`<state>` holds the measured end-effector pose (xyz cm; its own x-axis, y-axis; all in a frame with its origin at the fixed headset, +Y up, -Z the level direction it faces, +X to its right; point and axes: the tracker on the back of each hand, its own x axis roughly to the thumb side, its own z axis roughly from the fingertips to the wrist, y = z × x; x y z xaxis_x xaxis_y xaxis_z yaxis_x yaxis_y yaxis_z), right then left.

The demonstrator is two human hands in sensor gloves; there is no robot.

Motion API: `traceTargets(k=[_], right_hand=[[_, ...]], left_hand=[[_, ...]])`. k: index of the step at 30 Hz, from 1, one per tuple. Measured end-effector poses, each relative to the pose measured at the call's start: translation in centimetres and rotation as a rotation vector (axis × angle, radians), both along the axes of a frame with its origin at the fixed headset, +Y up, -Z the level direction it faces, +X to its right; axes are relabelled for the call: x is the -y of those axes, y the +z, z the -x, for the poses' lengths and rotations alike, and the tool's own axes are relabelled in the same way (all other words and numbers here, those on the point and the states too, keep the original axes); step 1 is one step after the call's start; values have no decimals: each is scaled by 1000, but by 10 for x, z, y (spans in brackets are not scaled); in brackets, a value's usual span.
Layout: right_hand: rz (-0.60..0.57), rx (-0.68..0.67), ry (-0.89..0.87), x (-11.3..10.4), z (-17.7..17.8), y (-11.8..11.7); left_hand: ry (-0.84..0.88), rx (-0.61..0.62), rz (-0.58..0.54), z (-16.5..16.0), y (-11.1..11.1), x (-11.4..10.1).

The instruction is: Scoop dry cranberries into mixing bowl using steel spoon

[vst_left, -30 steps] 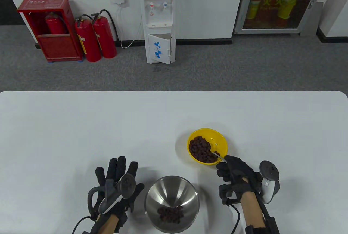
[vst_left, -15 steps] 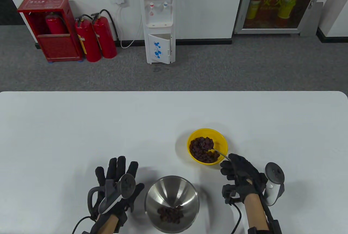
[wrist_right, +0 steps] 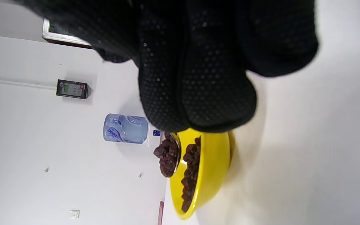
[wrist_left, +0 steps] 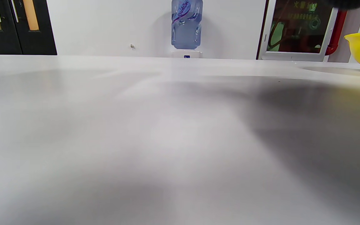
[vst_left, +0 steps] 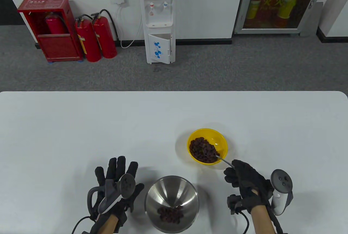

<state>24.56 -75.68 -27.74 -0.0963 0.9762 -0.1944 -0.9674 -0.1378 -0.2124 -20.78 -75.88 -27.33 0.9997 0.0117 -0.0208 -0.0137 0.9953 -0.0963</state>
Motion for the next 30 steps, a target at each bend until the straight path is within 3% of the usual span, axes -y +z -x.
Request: traceTargets(k=[17, 30], right_hand=[[-132, -246, 5, -34, 41, 13], [-180, -332, 111, -35, 53, 15]], left_hand=[[-11, 3, -6, -2, 0, -1], [-15, 3, -6, -2, 1, -1]])
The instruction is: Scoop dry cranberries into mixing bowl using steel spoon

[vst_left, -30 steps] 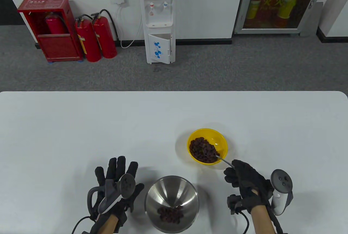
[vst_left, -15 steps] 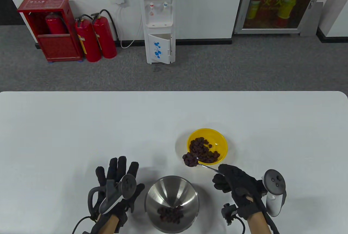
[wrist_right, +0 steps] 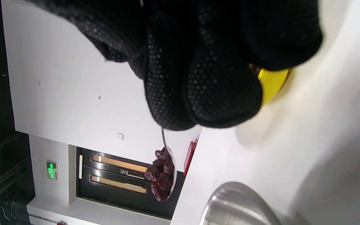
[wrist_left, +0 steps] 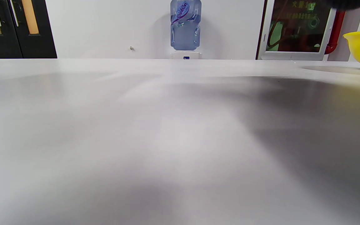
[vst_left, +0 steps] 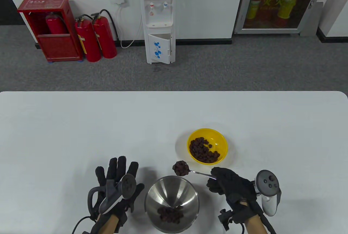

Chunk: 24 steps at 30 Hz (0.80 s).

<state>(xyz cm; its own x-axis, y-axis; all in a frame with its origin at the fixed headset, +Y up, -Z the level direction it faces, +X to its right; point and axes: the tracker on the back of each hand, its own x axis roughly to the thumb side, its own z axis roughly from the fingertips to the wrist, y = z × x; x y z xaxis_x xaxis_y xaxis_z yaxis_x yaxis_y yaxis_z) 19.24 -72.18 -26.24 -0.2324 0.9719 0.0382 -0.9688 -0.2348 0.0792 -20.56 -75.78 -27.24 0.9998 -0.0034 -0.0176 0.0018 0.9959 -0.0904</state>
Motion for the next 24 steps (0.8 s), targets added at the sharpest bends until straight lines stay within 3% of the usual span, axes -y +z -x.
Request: traceTargets(k=[14, 24], right_hand=[[-79, -20, 139, 0, 12, 3], [-355, -45, 272, -12, 15, 8]], left_hand=[[0, 2, 4, -1, 0, 0], [2, 4, 2, -1, 0, 0]])
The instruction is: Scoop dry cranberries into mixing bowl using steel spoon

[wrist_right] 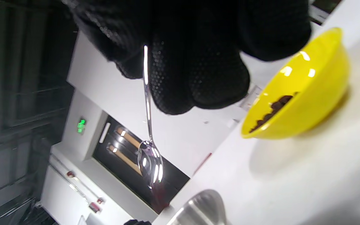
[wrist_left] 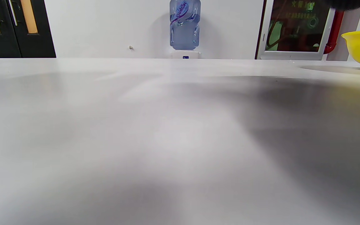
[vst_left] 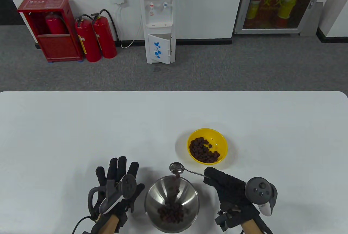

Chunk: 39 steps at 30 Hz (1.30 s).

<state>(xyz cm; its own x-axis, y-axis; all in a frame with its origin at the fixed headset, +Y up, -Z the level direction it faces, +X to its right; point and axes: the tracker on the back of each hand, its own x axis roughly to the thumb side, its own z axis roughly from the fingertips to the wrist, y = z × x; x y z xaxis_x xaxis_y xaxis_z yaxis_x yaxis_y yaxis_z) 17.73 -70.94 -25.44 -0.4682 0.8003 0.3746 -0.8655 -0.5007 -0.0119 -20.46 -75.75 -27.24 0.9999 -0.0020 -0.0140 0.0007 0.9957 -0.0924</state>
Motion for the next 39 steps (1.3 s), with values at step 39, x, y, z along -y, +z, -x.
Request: traceTargets(k=[39], right_hand=[[-61, 402, -20, 1, -23, -11]], left_hand=[[20, -6, -5, 3, -1, -1]])
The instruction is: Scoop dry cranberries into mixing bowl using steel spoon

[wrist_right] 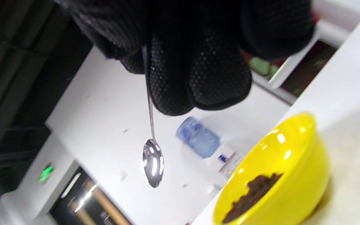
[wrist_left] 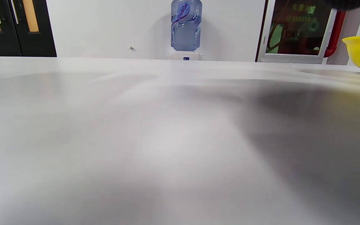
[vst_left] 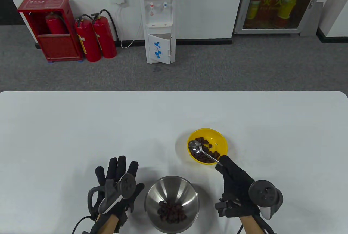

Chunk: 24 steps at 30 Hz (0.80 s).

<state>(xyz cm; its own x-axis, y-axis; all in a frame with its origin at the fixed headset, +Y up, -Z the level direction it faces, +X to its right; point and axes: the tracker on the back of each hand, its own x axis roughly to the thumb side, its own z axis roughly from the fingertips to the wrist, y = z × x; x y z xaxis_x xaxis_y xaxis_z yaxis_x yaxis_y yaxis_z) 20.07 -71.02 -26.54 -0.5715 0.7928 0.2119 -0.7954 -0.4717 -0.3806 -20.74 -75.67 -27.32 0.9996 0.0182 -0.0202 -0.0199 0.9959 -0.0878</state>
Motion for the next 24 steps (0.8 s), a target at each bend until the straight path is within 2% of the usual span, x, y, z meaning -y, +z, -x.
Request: traceTargets(k=[5, 8, 11, 18, 24], right_hand=[[65, 188, 65, -1, -12, -20], [109, 253, 128, 5, -18, -26], [126, 299, 277, 4, -20, -26], [67, 300, 598, -14, 4, -23], [144, 324, 789, -21, 25, -27]], left_hand=[[8, -1, 4, 0, 0, 0], [15, -1, 4, 1, 0, 0], [17, -1, 5, 1, 0, 0], [20, 4, 3, 0, 0, -1], [23, 6, -3, 0, 0, -1]])
